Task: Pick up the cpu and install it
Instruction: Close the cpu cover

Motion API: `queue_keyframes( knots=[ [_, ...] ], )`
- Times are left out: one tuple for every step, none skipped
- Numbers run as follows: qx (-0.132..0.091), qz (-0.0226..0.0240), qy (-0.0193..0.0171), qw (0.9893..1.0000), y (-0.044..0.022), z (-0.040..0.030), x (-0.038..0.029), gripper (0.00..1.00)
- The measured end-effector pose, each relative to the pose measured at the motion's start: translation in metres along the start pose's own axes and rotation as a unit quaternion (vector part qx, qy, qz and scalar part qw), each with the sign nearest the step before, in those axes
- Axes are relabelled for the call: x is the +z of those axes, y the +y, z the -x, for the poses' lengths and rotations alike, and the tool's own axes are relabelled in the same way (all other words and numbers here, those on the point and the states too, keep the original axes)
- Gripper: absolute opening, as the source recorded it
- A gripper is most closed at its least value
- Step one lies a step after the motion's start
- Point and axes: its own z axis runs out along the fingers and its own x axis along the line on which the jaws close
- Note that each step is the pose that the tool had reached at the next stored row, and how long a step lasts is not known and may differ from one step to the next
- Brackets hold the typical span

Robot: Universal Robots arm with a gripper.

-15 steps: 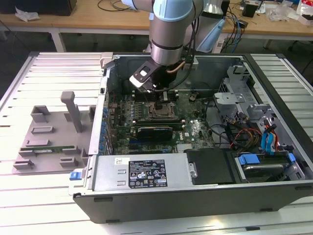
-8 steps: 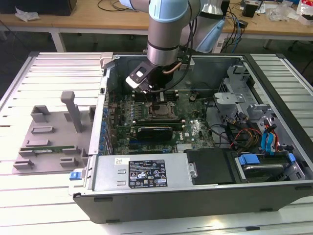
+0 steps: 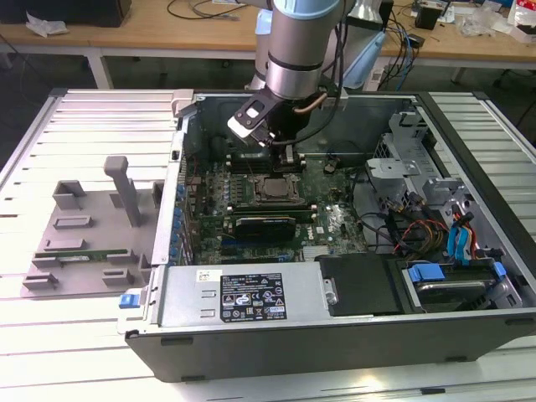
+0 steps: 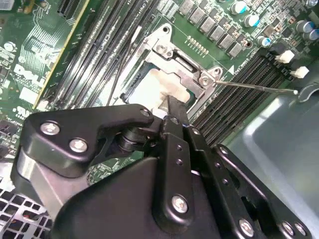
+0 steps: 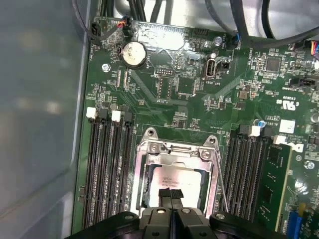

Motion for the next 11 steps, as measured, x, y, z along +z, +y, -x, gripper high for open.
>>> queue_keyframes(
  knots=[
    [0.0, 0.0, 0.0, 1.0, -0.0004, 0.0, -0.0063, 0.11],
    [0.0, 0.0, 0.0, 1.0, -0.0004, 0.0, -0.007, 0.11],
    [0.0, 0.0, -0.0001, 1.0, -0.0004, 0.0, -0.0076, 0.11],
    [0.0, 0.0, -0.0001, 1.0, -0.0005, 0.0, -0.0085, 0.11],
    [0.0, 0.0, 0.0, 1.0, -0.0005, 0.0, -0.0093, 0.11],
    [0.0, 0.0, 0.0, 1.0, -0.0005, 0.0, -0.0098, 0.11],
    [0.0, -0.0001, -0.0001, 1.0, -0.0005, 0.0, -0.0101, 0.11],
    [0.0, 0.0, -0.0001, 1.0, -0.0005, 0.0, -0.0109, 0.11],
    [0.0, 0.0, 0.0, 1.0, -0.0006, 0.0, -0.0121, 0.11],
    [0.0, 0.0, 0.0, 1.0, -0.0007, 0.0, -0.0139, 0.11],
    [0.0, 0.0, -0.0001, 1.0, -0.0007, 0.0, -0.0154, 0.11]
  ],
)
